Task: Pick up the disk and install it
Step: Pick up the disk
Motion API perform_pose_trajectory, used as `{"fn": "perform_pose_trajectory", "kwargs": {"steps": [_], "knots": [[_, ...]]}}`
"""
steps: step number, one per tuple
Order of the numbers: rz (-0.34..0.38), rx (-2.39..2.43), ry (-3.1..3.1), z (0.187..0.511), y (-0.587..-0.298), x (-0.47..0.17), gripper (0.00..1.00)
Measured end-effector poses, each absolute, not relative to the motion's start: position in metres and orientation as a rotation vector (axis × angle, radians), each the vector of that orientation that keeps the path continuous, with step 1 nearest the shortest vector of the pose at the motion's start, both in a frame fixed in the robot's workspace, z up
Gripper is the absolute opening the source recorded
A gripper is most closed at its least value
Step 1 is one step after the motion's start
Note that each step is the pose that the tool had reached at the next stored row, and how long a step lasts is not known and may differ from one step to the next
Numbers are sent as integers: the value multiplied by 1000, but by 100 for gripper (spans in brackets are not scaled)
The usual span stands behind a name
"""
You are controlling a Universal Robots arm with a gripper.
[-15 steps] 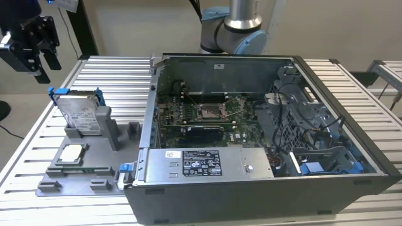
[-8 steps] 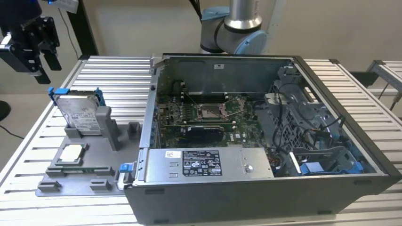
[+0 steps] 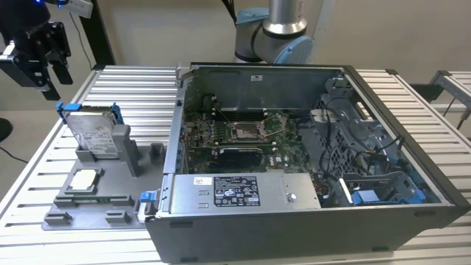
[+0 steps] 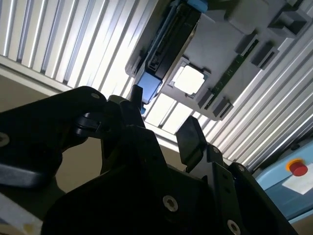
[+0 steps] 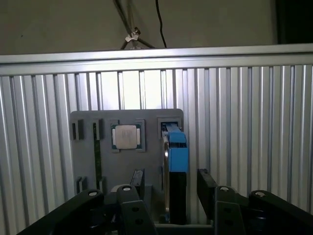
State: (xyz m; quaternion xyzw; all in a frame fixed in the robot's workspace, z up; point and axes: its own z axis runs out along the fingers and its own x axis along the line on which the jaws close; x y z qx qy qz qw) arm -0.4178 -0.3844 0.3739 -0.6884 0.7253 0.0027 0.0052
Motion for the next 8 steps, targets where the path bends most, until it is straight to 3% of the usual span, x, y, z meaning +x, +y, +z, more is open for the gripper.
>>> {"fn": "perform_pose_trajectory", "kwargs": {"steps": [8], "knots": [[8,-2156,2271,369,-384,-418,100]]}}
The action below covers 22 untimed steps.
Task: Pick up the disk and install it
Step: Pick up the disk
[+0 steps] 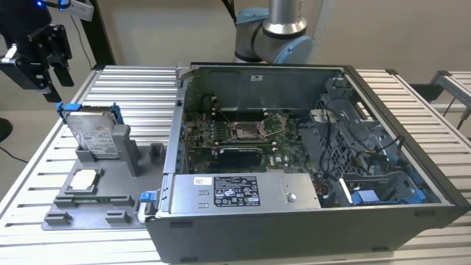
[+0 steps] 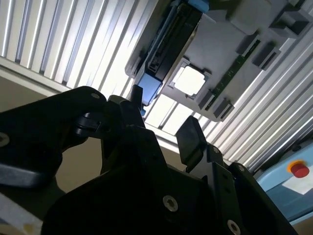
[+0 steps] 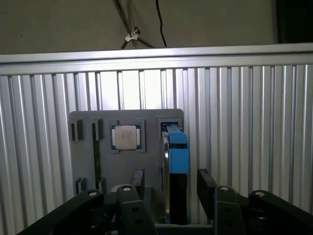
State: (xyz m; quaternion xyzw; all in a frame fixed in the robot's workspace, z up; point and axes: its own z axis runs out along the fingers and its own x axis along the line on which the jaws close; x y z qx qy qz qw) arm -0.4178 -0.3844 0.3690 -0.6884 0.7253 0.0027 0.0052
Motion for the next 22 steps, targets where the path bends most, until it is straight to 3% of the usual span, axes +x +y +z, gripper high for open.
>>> {"fn": "perform_pose_trajectory", "kwargs": {"steps": [22], "knots": [[8,-2159,2268,353,-383,-418,100]]}}
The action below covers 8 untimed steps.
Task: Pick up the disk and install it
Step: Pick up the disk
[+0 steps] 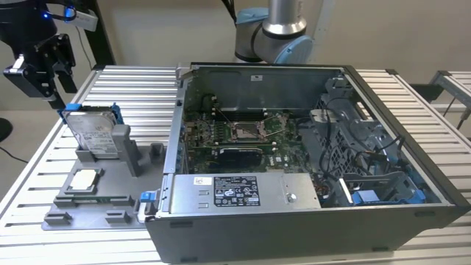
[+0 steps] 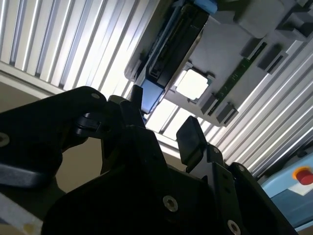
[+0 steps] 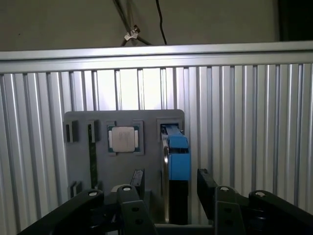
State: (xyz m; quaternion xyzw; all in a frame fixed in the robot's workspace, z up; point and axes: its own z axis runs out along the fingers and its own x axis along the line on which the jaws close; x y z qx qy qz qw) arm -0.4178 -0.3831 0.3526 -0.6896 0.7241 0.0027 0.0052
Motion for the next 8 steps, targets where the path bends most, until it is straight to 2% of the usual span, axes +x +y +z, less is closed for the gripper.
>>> {"fn": "perform_pose_trajectory", "kwargs": {"steps": [8], "knots": [[8,-2159,2268,345,-383,-418,100]]}}
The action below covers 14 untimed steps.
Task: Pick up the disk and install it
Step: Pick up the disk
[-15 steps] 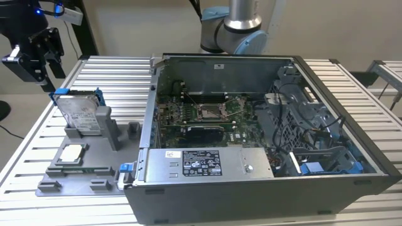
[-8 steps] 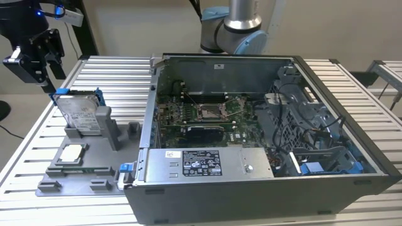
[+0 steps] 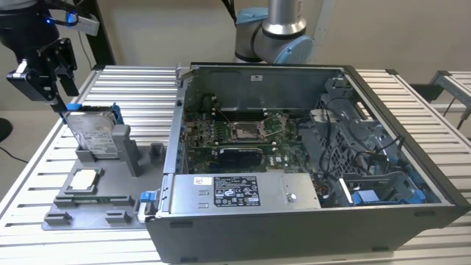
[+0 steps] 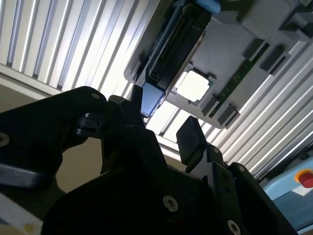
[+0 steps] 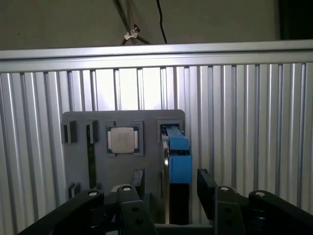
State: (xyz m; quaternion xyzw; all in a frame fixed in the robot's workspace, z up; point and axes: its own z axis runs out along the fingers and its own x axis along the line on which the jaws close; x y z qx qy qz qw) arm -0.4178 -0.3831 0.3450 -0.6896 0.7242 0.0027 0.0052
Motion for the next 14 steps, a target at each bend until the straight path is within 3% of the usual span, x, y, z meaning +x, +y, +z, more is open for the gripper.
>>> {"fn": "perform_pose_trajectory", "kwargs": {"steps": [14], "knots": [[8,-2159,2267,340,-383,-418,100]]}}
